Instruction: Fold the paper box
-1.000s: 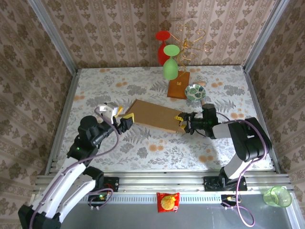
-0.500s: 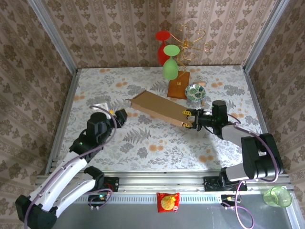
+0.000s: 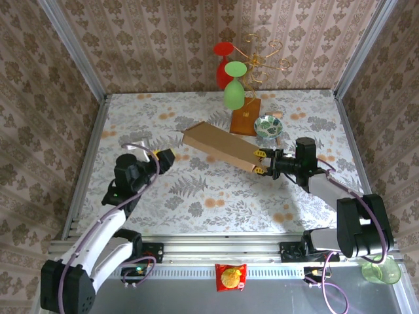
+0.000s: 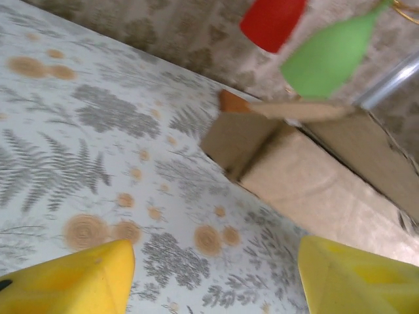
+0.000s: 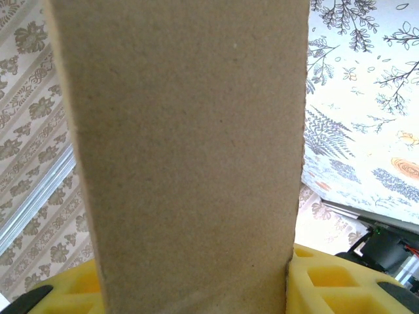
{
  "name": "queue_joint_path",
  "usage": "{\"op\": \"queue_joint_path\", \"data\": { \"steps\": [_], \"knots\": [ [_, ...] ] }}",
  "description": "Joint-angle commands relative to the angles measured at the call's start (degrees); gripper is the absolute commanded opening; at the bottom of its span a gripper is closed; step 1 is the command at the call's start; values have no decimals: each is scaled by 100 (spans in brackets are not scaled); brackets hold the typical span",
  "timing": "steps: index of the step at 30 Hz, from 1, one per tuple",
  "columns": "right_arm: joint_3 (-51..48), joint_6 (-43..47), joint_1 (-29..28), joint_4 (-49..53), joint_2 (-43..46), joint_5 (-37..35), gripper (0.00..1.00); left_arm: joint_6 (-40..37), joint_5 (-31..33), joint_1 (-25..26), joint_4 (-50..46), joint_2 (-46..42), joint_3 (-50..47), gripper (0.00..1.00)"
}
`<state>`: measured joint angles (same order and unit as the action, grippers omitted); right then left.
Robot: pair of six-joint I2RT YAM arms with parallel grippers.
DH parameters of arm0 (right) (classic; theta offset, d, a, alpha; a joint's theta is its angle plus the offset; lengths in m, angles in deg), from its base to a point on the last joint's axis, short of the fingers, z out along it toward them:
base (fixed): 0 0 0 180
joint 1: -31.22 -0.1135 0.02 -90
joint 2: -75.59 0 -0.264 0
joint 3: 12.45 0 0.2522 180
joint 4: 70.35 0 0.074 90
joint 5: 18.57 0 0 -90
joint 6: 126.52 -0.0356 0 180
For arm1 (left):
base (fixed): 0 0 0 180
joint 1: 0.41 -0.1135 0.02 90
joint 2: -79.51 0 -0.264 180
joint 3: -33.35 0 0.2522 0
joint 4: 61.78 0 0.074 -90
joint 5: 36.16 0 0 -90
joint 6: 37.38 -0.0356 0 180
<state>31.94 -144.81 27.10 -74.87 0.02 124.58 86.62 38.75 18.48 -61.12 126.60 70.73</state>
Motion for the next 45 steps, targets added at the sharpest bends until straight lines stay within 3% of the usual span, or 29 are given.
{"op": "queue_joint_path", "data": {
  "steps": [1, 3, 8, 11, 13, 16, 18, 20, 22, 25, 28, 31, 33, 38, 45],
  "knots": [
    [33, -156, 25, 71, 198, -7, 35, 558, -22, 96, 1179, 234, -136, 65],
    [-13, -222, 24, 16, 235, -67, 34, 1344, 133, 170, 1033, 468, -13, 58],
    [-114, -411, 12, -179, 262, -158, 34, 3034, 810, 595, 1165, 881, 118, 58],
    [-204, -583, 8, -240, 382, -273, 34, 3653, 935, 657, 864, 941, 287, 56],
    [-312, -707, -1, -217, 549, -439, 33, 3289, 1158, 686, 755, 741, 357, 52],
    [-479, -940, -10, -137, 853, -753, 31, 2508, 1734, 966, -637, 263, 839, 58],
    [-608, -1140, -48, -119, 1058, -1040, 31, 3002, 1692, 900, -894, 143, 837, 57],
    [-681, -1319, -174, -133, 1228, -1400, 31, 3474, 1580, 938, -1349, 194, 1021, 67],
    [-668, -1433, -338, -140, 1251, -1637, 30, 3921, 1765, 1137, -2044, 279, 1390, 76],
    [-507, -1470, -582, -253, 1067, -1759, 29, 4259, 1994, 1488, -2529, 427, 1956, 77],
    [-377, -1495, -749, -403, 852, -1763, 29, 4795, 2408, 1847, -3468, 727, 2664, 86],
    [-347, -1496, -851, -392, 818, -1854, 29, 4911, 2528, 2048, -3312, 946, 2918, 89],
    [-348, -1489, -887, -375, 807, -1885, 29, 5062, 2518, 2170, -3497, 1156, 3137, 100],
    [-315, -1531, -928, -458, 772, -1883, 28, 5437, 2456, 2211, -3773, 1610, 3265, 100],
    [-269, -1536, -1001, -495, 720, -1887, 27, 5493, 2132, 1933, -3038, 2375, 3500, 100]
  ]
}}
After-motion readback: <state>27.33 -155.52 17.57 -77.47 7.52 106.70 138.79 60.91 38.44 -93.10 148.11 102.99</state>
